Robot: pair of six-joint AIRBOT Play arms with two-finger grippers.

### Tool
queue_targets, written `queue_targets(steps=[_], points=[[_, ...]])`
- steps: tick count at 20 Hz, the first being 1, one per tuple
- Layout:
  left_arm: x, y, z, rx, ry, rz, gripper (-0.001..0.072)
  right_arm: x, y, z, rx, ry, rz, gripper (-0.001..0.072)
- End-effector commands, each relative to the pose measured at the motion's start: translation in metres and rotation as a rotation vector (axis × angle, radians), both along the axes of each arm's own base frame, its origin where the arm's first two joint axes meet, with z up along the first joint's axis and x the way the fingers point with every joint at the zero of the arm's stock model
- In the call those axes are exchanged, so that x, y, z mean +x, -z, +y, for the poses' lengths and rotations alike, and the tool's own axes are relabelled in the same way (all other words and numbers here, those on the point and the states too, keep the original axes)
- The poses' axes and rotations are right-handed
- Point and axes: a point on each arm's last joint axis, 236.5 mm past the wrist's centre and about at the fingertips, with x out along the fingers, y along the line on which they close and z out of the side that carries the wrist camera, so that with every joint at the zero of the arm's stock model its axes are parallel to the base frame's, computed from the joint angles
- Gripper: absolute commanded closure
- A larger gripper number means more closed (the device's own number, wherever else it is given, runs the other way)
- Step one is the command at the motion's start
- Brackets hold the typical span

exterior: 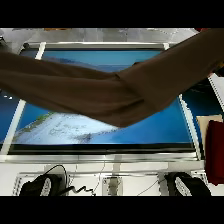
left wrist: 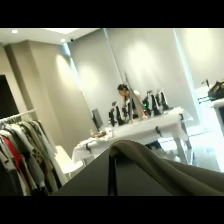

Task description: Fold the clothes and pants, and hang the long-sleeved shirts on hangers.

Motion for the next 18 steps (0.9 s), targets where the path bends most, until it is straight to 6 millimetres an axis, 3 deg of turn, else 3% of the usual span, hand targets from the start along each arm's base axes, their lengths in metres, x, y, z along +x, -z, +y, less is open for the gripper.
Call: queue_targets(steps=[1,3,6,8,11,12,14,17,18], points=[[0.025,0.048,0.011,-0.046,-0.016,0.198,0.0693,0.004,0.035,-0.006,-0.015,0.018,0.137,0.0697],[0.063,0.134,0.020,-0.122,-0.013,0.517,0.0693,0.020,0.084,-0.009,0.001,0.015,0.306,0.0696],[0.093,0.255,0.017,-0.217,0.015,0.930,0.0692,0.053,0.174,-0.011,0.046,0.005,0.562,0.0696],[0.105,0.322,0.004,-0.254,0.054,1.143,0.0693,0.077,0.248,-0.015,0.098,0.019,0.727,0.0696],[0.129,0.397,-0.025,-0.239,0.119,1.328,0.0694,0.128,0.346,-0.029,0.191,0.096,0.807,0.0696],[0.139,0.413,-0.036,-0.223,0.141,1.349,0.0693,0.150,0.366,-0.035,0.239,0.134,0.786,0.0696],[0.161,0.430,-0.060,-0.182,0.190,1.325,0.0694,0.189,0.387,-0.050,0.397,0.252,0.741,0.0696],[0.190,0.419,-0.098,-0.115,0.267,1.201,0.0693,0.227,0.392,-0.073,0.494,0.353,0.625,0.0694],[0.196,0.412,-0.108,-0.100,0.286,1.160,0.0693,0.229,0.394,-0.077,0.487,0.361,0.614,0.0611]])
